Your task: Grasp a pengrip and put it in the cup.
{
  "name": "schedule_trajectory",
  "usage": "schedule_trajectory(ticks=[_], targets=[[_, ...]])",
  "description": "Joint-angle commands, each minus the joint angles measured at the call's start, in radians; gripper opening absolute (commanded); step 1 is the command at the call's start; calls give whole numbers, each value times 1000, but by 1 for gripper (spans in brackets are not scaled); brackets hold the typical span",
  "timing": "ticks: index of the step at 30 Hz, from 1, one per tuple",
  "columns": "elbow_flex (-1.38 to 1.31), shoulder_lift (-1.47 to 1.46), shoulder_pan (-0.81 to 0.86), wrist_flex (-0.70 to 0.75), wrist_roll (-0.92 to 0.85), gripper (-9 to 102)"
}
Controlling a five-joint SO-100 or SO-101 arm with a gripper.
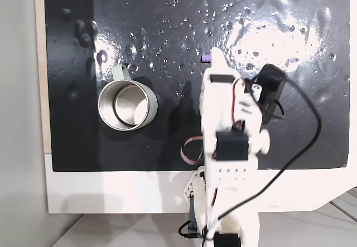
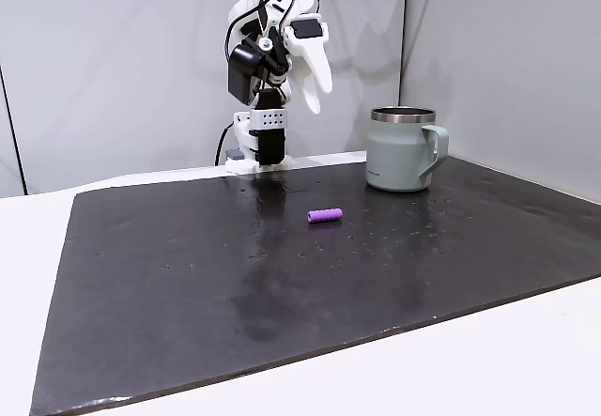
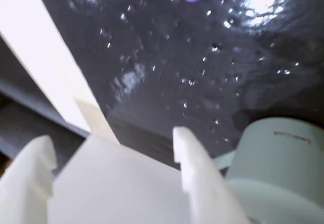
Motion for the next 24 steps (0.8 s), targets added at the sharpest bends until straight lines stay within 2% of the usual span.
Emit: schedule_trajectory(ticks=[1, 11, 24], targets=[[-170, -156, 38, 25, 29, 25], [-469, -572, 66, 94, 48, 25], [-522, -873, 69, 18, 34, 23]])
